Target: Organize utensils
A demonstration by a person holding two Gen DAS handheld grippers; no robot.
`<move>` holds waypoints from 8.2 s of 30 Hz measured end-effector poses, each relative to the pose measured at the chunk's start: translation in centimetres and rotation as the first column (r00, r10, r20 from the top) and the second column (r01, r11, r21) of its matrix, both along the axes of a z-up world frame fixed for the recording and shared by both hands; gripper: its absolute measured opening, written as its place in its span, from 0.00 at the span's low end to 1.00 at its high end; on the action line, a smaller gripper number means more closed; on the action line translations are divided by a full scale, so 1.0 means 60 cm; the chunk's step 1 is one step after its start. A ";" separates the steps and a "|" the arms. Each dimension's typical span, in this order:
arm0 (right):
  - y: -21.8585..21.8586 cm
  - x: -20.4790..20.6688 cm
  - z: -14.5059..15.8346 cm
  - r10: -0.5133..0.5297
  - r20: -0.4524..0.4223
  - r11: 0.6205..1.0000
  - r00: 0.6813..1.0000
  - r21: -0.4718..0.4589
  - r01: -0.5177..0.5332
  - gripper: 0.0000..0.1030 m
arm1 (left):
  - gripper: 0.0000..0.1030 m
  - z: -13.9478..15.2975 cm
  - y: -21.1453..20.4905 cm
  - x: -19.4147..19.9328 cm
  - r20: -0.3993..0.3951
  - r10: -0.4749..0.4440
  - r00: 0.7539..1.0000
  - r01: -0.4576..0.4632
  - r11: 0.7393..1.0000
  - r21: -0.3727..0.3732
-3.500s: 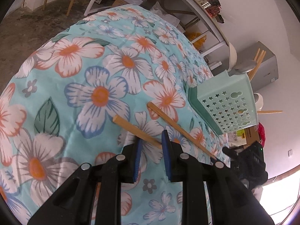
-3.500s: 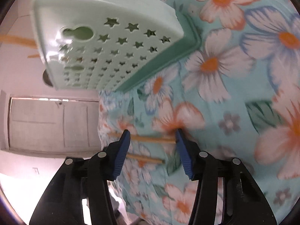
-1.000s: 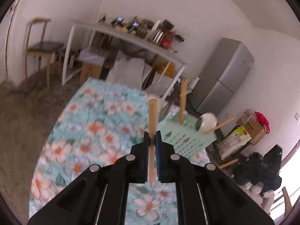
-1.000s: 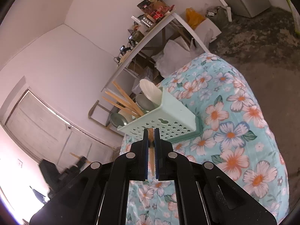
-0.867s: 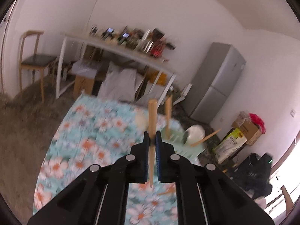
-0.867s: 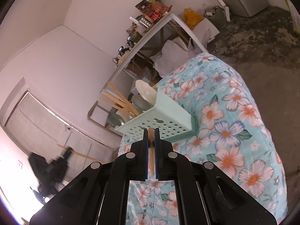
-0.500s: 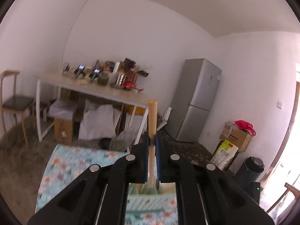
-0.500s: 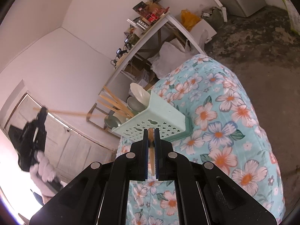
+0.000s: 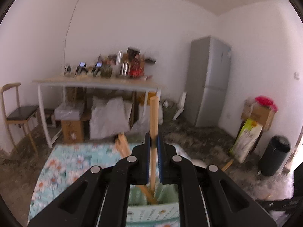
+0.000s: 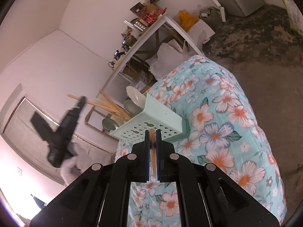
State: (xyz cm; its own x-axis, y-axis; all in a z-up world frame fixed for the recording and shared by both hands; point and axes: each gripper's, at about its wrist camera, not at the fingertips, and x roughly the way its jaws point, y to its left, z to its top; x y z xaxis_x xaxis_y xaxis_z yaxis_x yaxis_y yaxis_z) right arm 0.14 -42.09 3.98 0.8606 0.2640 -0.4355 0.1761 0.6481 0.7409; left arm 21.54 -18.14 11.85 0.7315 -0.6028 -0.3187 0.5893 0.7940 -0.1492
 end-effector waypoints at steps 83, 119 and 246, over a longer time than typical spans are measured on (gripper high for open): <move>0.191 0.029 0.023 0.060 -0.185 0.794 0.981 -0.586 -0.159 0.90 | 0.94 -0.083 0.169 -0.207 -0.173 0.363 0.916 -0.309 0.911 0.274; 0.184 0.021 0.028 -0.035 -0.192 0.766 0.981 -0.635 -0.097 0.92 | 0.94 -0.080 0.134 -0.193 -0.217 0.374 0.902 -0.293 0.898 0.329; 0.183 0.032 0.022 -0.087 -0.209 0.700 0.974 -0.709 -0.090 0.92 | 0.94 -0.100 0.195 -0.181 -0.110 0.568 0.816 -0.462 0.754 0.467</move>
State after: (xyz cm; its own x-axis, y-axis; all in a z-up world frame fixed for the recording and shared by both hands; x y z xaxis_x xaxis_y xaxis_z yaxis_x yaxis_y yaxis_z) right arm 2.06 -31.13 5.31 0.7237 -0.1991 -0.6607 0.2677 0.9635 0.0029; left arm 10.68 -6.43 5.83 0.7640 0.0658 -0.6419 0.0623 0.9826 0.1749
